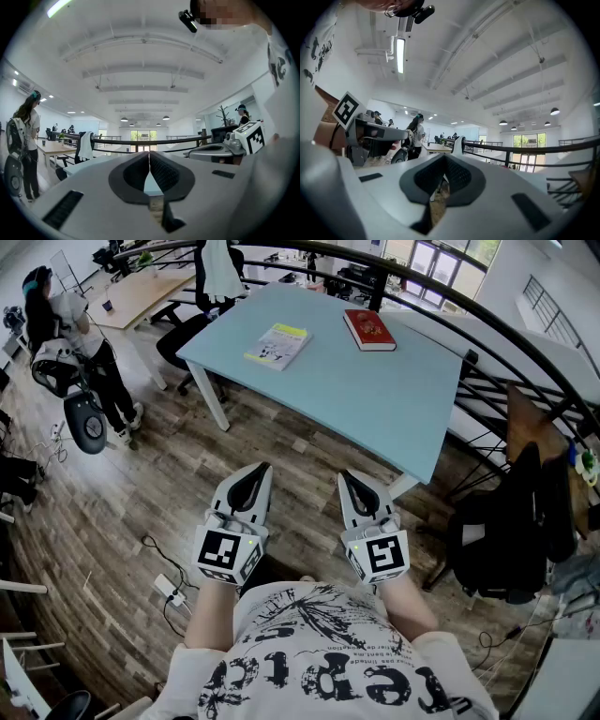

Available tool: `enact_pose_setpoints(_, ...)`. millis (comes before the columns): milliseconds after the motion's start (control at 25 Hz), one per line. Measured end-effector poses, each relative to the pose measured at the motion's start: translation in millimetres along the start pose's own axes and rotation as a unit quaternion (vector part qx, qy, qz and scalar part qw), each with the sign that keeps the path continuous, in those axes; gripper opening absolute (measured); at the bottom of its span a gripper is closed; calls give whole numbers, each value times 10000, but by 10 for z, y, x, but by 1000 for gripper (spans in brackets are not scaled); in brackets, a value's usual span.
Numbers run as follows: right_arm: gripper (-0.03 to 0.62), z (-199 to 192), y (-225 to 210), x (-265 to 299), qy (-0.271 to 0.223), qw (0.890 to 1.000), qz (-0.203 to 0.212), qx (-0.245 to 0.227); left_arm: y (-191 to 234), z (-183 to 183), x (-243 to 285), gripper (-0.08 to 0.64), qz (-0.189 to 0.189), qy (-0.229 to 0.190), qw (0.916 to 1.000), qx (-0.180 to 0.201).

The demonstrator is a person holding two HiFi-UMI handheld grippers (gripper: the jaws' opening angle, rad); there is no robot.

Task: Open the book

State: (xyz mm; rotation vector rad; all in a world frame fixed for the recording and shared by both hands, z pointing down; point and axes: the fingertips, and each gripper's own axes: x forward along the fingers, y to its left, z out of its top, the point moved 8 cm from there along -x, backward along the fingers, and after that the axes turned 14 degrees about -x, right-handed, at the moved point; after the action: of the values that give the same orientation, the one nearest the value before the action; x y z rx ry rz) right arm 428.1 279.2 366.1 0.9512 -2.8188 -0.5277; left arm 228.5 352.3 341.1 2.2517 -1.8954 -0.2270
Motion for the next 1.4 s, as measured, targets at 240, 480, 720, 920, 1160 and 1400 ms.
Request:
enact_pose_setpoints(240, 8, 17, 46, -3, -25, 10000, 42, -46, 26, 12, -54, 20, 50, -62, 10000, -56)
enact_pose_setpoints(480, 9, 18, 104, 37, 66, 9998, 206, -32, 75, -2, -72, 20, 90, 24, 9999, -105)
enact_pose_setpoints(720, 11, -54, 173, 243, 200, 9996, 114, 151, 268, -39, -41, 20, 101, 162, 9998, -91)
enact_pose_setpoints(920, 11, -68, 233, 793, 311, 9993, 49, 222, 785, 74, 138, 20, 100, 219, 9997, -23)
enact_pose_setpoints(1160, 11, 38, 401, 1720, 317, 9993, -141, 152, 1703, 313, 417, 20, -32, 168, 9998, -31)
enact_pose_setpoints(1400, 11, 203, 669, 2622, 429, 9981, -429, 112, 2678, 637, 599, 20, -358, 167, 9990, -219)
